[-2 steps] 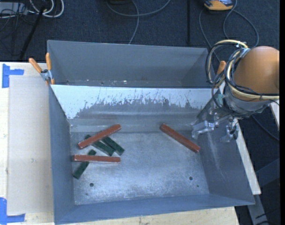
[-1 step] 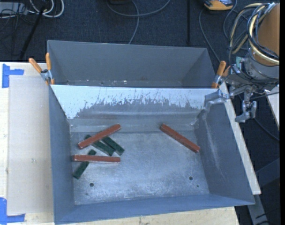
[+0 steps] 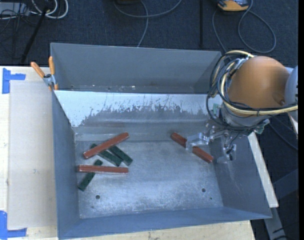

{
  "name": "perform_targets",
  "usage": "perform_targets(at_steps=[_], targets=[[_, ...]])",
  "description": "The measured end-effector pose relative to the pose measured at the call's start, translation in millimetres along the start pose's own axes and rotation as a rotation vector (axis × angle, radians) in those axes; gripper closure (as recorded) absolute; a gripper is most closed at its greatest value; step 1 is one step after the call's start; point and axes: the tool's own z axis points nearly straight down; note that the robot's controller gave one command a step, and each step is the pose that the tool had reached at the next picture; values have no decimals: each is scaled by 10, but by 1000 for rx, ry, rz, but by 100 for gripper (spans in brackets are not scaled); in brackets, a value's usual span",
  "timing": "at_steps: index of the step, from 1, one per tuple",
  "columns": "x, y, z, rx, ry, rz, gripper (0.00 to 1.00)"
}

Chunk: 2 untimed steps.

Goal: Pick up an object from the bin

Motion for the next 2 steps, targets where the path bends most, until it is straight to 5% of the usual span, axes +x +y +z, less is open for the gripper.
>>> perform_targets(at_steps=[1,2], targets=[[-65,-183,839,3,0,132,0],[223,-254,-538,14,1,-454,0]])
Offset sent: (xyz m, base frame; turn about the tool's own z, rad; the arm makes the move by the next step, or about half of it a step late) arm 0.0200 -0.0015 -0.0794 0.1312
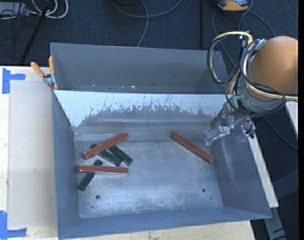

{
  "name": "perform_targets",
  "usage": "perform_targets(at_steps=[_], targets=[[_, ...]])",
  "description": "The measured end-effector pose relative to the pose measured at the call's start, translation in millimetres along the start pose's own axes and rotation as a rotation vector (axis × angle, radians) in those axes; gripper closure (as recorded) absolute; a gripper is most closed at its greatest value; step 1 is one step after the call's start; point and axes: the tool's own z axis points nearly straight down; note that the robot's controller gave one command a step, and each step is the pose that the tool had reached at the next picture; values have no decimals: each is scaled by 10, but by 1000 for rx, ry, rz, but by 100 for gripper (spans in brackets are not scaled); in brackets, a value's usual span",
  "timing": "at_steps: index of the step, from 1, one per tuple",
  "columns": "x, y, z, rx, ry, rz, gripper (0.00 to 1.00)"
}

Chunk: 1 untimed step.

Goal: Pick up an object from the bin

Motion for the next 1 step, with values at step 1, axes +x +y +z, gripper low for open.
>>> perform_targets(at_steps=[1], targets=[[-646,199,435,-13,-5,17,0]])
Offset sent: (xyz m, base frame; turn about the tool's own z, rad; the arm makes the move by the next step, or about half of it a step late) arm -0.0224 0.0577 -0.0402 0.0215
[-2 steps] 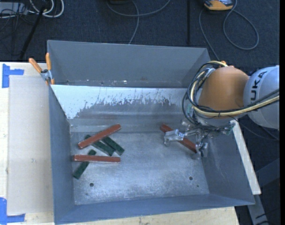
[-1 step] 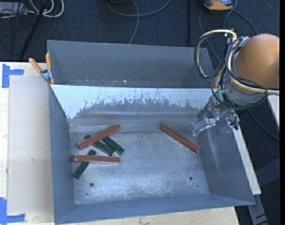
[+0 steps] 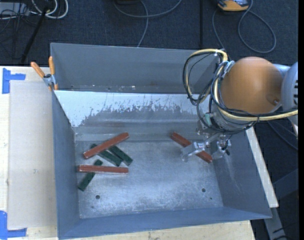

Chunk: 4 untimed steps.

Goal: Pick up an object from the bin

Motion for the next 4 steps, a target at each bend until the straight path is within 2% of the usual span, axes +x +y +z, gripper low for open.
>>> perform_targets(at_steps=[1,2,3,4], targets=[[30,-237,633,2,2,85,0],[52,-432,227,7,5,-497,0],[383,-359,909,-1,1,-556,0],[378,-373,872,2,2,-553,100]])
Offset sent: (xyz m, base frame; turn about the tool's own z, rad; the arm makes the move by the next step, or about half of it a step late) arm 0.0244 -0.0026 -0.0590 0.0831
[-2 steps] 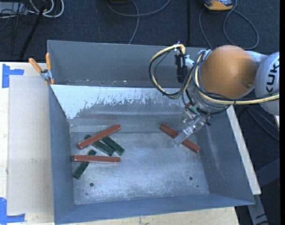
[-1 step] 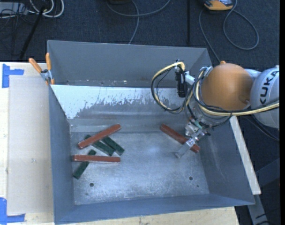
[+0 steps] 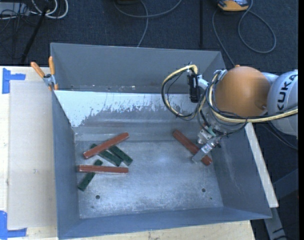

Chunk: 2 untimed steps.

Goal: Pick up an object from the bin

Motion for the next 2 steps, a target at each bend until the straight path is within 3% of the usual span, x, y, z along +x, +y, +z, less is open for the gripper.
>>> perform_targets(at_steps=[2], targets=[[-1,2,4,-1,0,3,100]])
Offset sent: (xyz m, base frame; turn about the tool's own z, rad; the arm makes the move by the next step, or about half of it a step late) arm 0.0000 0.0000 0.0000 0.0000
